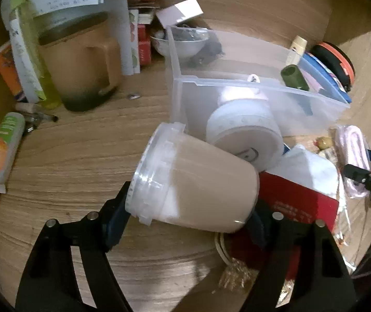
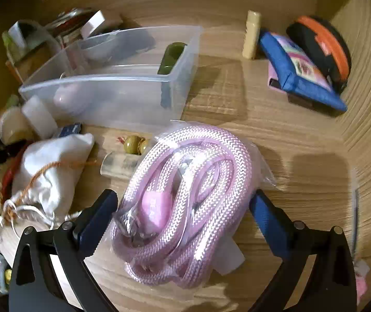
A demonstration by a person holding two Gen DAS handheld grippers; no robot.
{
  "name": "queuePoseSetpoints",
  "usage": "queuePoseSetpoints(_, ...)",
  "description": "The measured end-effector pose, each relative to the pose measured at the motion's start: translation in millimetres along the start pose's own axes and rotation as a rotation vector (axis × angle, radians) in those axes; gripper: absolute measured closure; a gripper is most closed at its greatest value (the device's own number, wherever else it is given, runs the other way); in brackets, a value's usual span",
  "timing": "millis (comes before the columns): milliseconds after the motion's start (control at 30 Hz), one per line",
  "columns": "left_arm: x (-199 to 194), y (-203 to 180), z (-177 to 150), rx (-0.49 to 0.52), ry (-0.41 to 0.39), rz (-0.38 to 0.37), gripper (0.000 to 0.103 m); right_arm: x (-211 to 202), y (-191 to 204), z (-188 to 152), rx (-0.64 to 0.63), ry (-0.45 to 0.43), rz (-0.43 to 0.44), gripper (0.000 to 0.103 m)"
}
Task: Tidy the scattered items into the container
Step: 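Grasp the white cup-shaped container with the left tool while the right tool grasps the bagged pink rope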
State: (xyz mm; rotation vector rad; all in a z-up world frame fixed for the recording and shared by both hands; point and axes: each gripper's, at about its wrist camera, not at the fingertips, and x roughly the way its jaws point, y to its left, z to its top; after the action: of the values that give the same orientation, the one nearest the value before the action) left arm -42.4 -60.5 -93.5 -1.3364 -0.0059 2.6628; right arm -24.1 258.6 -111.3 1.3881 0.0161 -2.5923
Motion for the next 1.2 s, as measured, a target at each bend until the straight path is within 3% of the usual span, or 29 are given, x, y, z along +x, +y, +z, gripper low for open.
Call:
queuePoseSetpoints(67, 0, -1, -1, -0.003, -0.009, 0.022, 0.027, 5, -6, 3, 0.04, 0.014, 0.036, 0.012)
queuePoseSetpoints(267, -6, 4, -2, -0.023, -0.053, 0.078, 0.028, 5, -9, 6, 0.049, -0.004, 0.026, 0.031)
queuePoseSetpoints(400, -9, 7, -2, -0.043, -0.075, 0.089, 0.028, 1, -14, 5, 0.045, -0.023, 0.024, 0.038)
queuePoseSetpoints(500, -11, 8, -1, -0.053, -0.085, 0.095, 0.029, -2, -15, 6, 0.024, -0.032, 0.023, 0.056)
queuePoseSetpoints(533, -12, 8, 0, -0.055, -0.089, 0.097, 0.029, -3, -16, 6, 0.017, -0.037, 0.022, 0.069)
queuePoseSetpoints(633, -18, 9, 0, -0.062, -0.103, 0.102, 0.03, -10, -15, 8, 0.004, -0.056, 0.023, 0.08)
queuePoseSetpoints(1200, -43, 6, 8, -0.067, -0.169, 0.09, 0.035, -42, -23, 16, 0.048, -0.158, 0.046, 0.083)
